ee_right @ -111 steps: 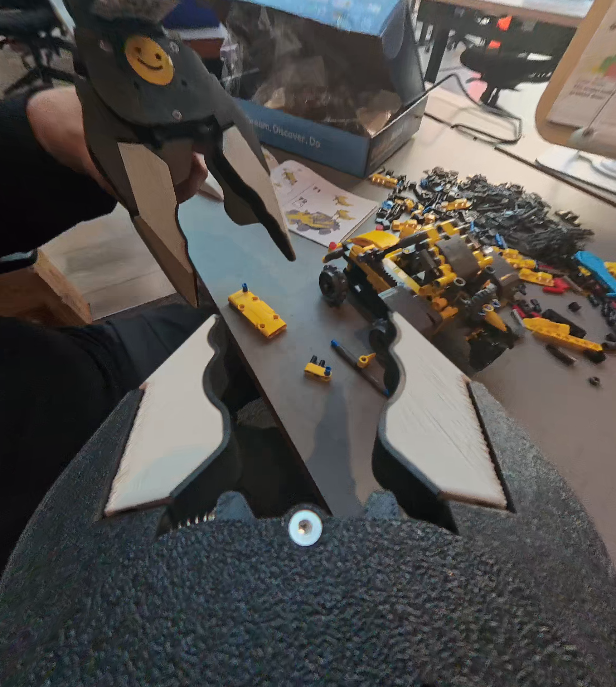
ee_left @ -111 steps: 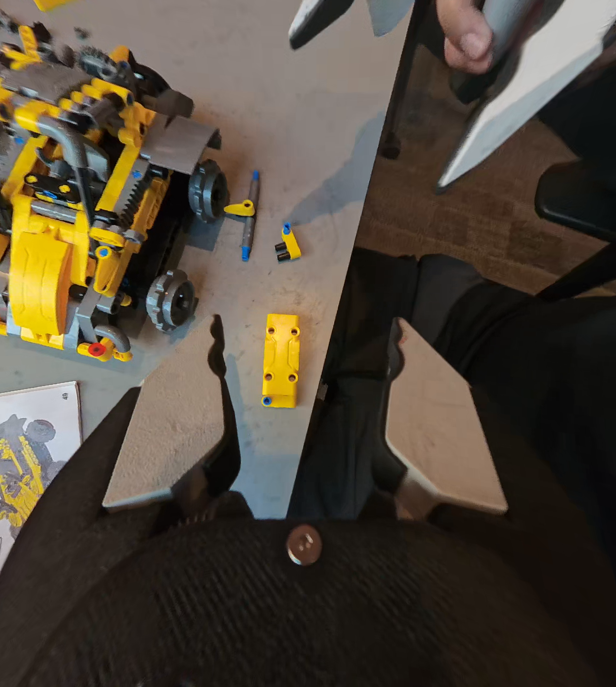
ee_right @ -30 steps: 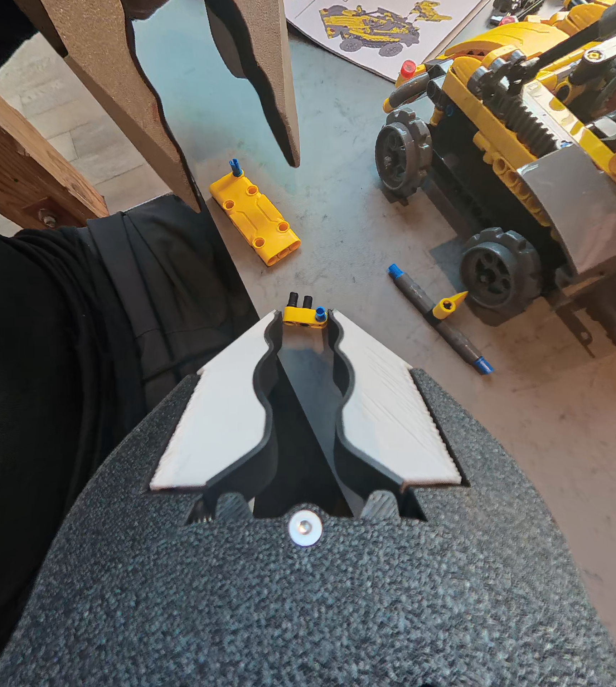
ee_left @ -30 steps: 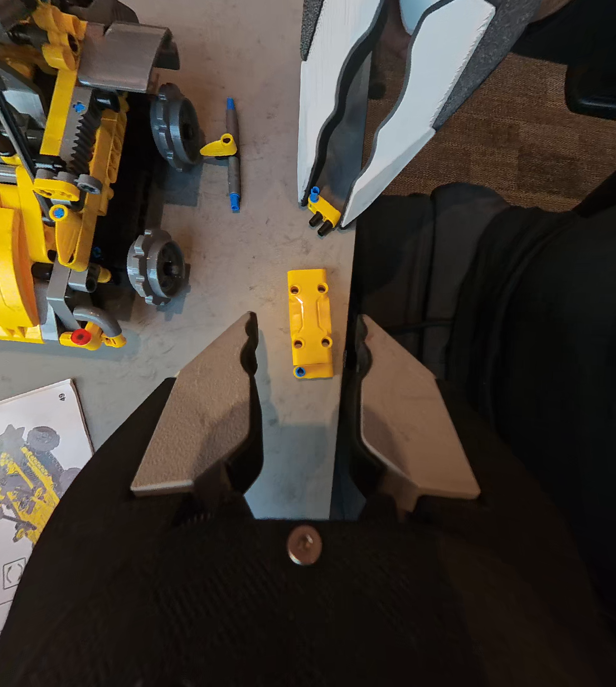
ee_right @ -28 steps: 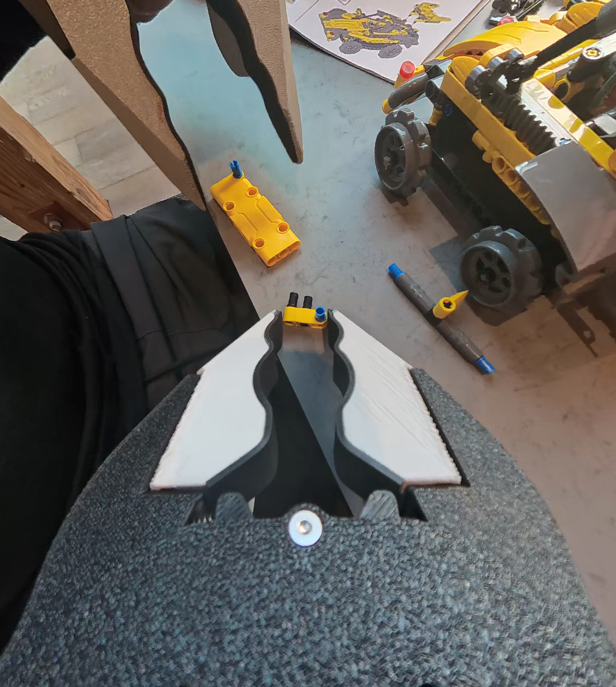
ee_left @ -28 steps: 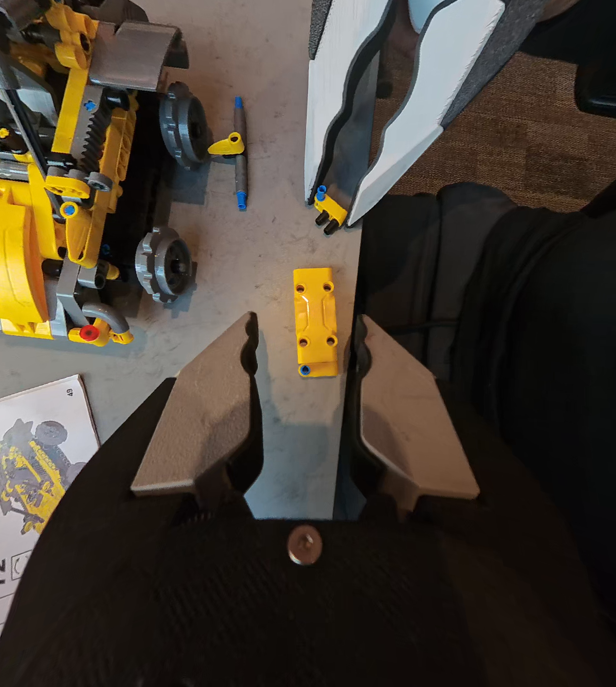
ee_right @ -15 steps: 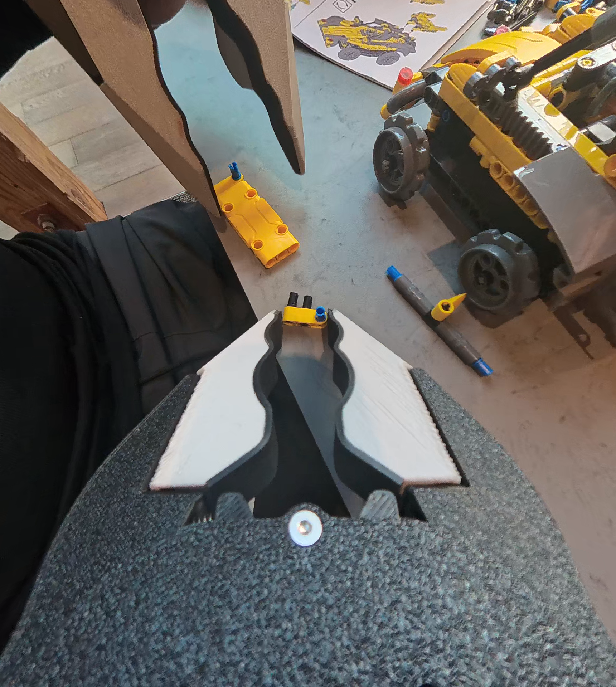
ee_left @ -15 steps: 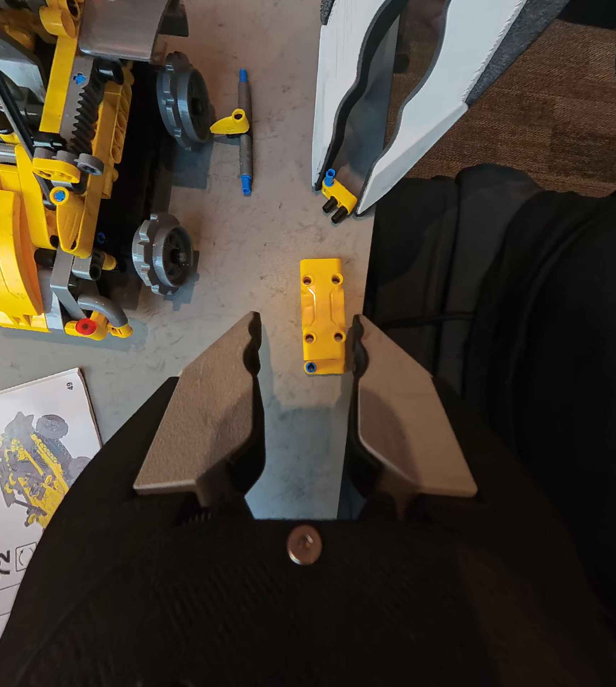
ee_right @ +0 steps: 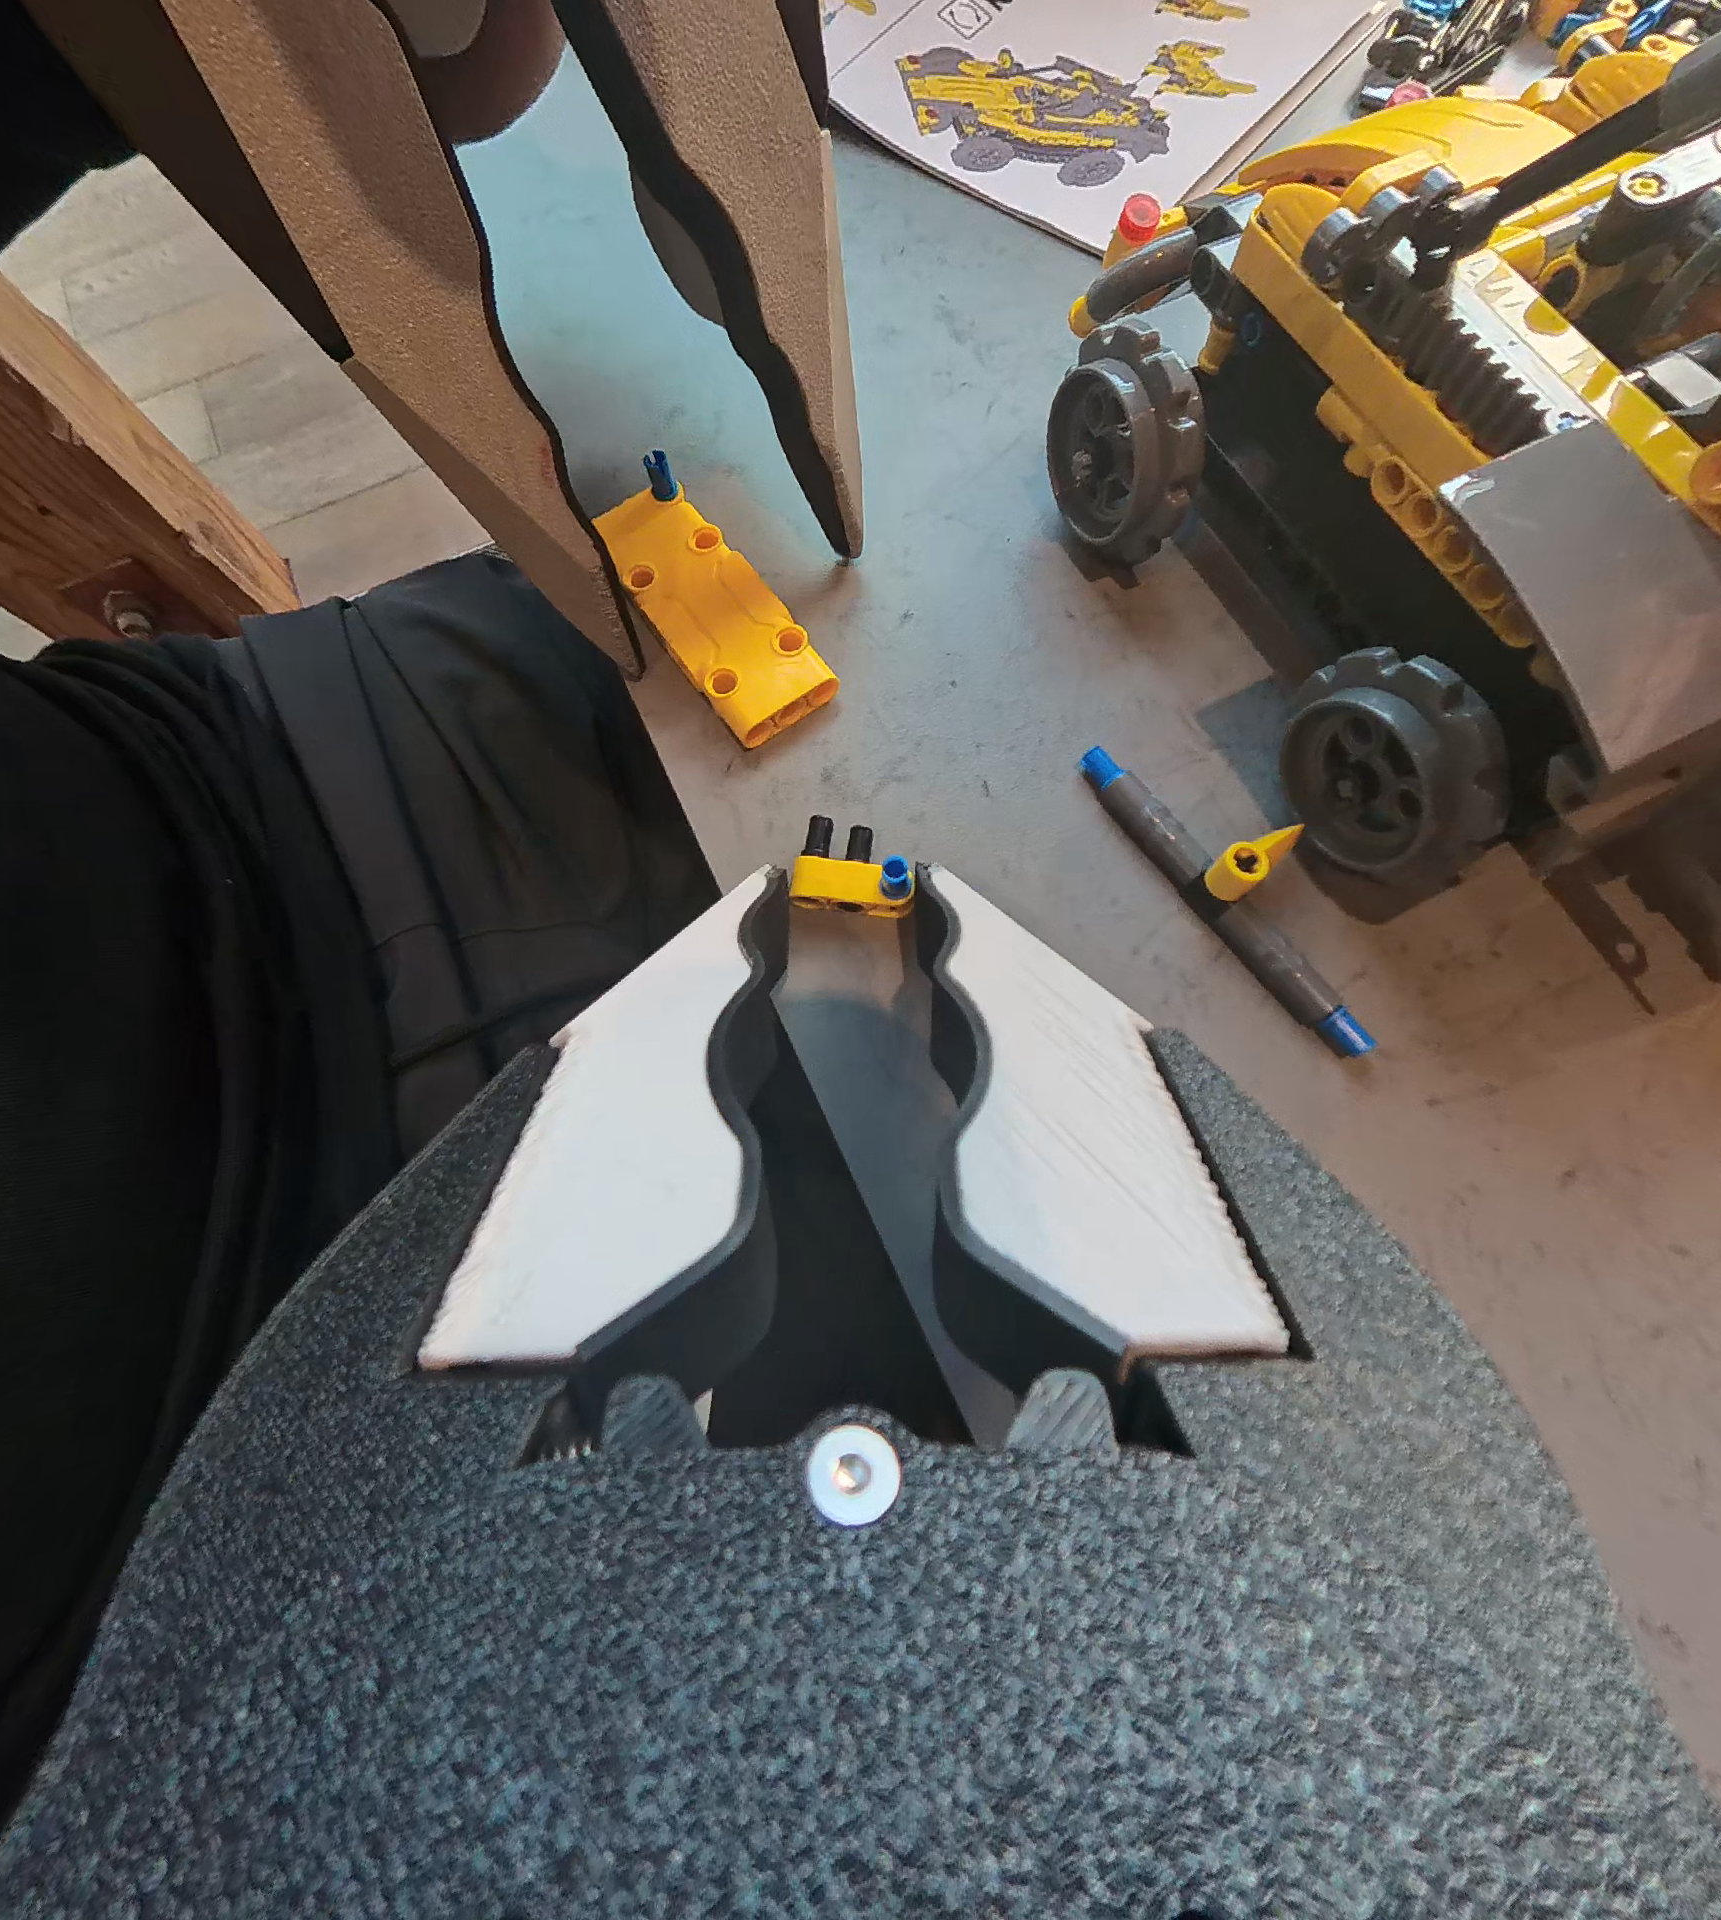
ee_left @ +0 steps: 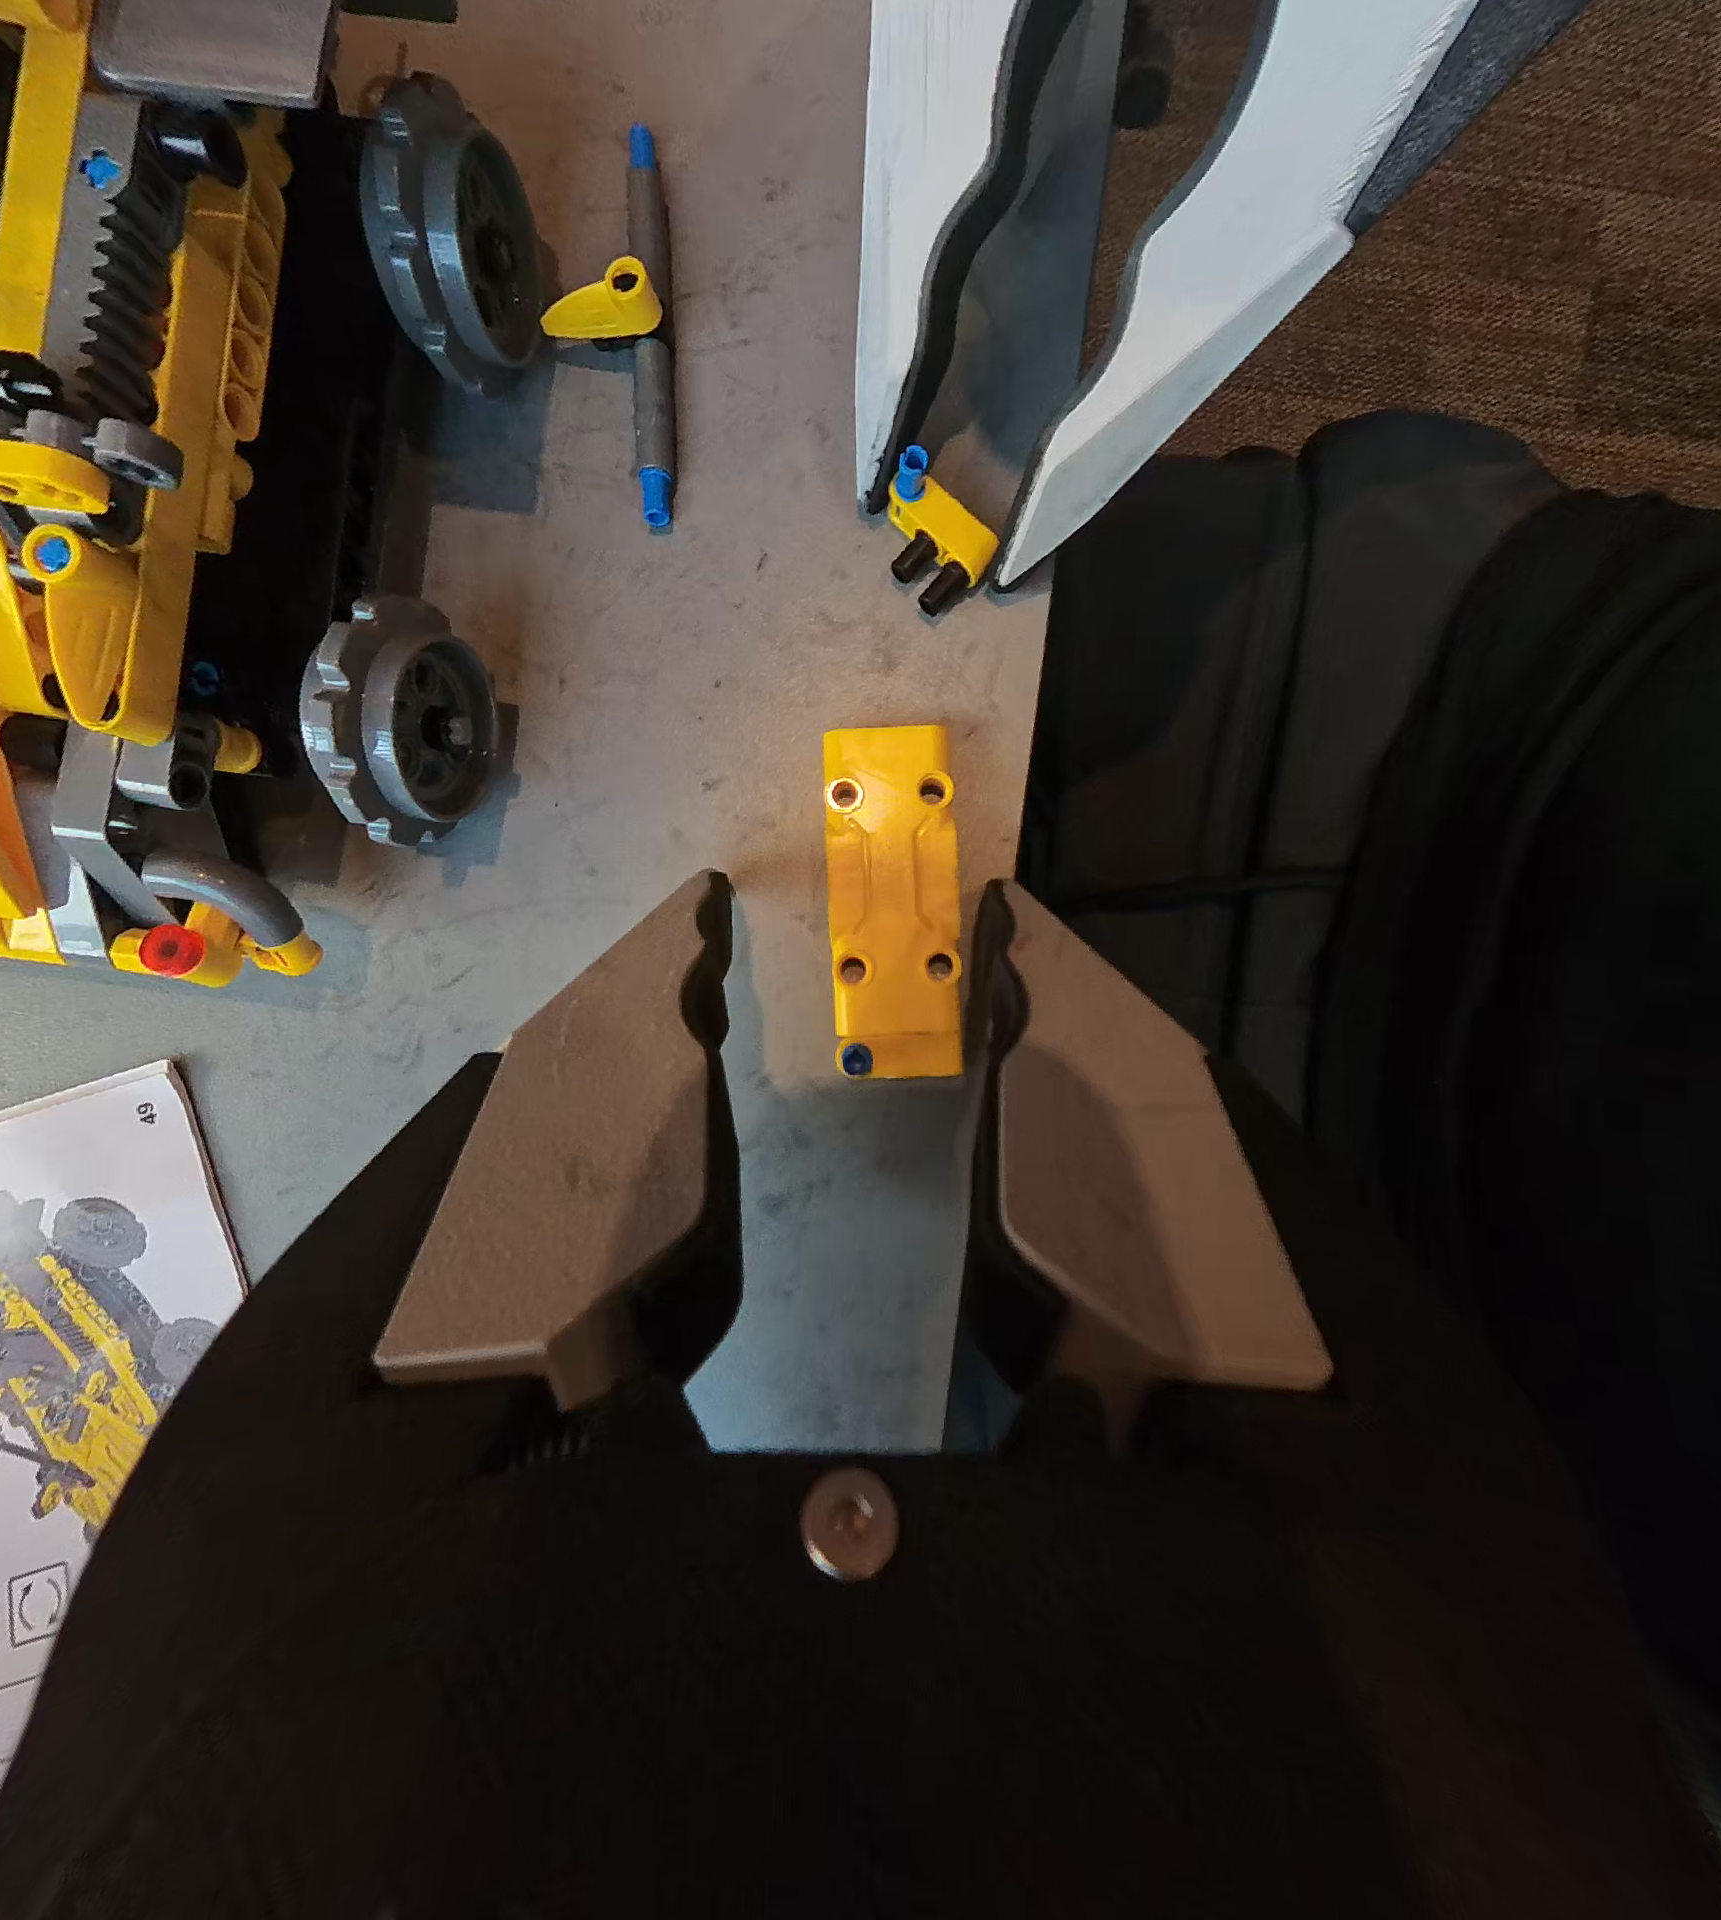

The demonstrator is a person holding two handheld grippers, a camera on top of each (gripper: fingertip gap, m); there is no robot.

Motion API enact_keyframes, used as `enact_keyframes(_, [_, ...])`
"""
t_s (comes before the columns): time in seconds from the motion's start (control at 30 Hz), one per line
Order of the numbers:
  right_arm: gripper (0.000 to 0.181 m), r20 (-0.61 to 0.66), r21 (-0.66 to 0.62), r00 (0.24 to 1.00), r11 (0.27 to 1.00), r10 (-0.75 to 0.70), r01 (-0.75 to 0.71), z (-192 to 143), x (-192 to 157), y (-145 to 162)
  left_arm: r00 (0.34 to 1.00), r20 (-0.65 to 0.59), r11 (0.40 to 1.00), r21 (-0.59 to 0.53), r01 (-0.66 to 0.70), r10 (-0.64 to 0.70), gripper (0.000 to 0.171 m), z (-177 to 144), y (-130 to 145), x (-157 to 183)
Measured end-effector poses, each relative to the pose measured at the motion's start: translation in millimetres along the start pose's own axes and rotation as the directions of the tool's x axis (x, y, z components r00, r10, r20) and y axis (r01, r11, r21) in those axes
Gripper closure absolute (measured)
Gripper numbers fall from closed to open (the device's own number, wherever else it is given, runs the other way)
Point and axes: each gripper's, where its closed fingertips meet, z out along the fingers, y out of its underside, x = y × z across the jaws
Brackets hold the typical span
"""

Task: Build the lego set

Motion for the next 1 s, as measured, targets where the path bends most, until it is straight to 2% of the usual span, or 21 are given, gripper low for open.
enact_keyframes(0.43, [0.157,-0.012,0.006,1.0,1.0,-0.011,0.011,-0.4,0.7,0.2,1.0,-0.005,1.0,0.003,0.011,-0.011,0.127,-0.1,0.8,-0.1])
enact_keyframes(0.47, [0.157,-0.012,0.006,1.0,1.0,-0.011,0.011,-0.4,0.7,0.2,1.0,-0.005,1.0,-0.001,0.008,-0.008,0.13,-0.6,1.4,-0.1])
enact_keyframes(0.53, [0.157,-0.012,0.005,1.0,1.0,-0.008,0.008,-0.4,0.9,0.1,1.0,-0.013,1.0,0.001,-0.005,0.005,0.148,-1.6,2.5,1.1])
enact_keyframes(0.57, [0.157,-0.012,0.005,1.0,1.0,-0.007,0.007,-0.4,0.9,0.1,1.0,-0.015,1.0,0.006,-0.012,0.012,0.149,-1.8,2.5,1.5])
enact_keyframes(1.0, [0.157,-0.026,0.003,1.0,1.0,0.005,-0.005,2.1,0.8,-1.6,0.998,-0.049,0.999,0.043,-0.029,0.031,0.15,1.0,-2.1,6.2])
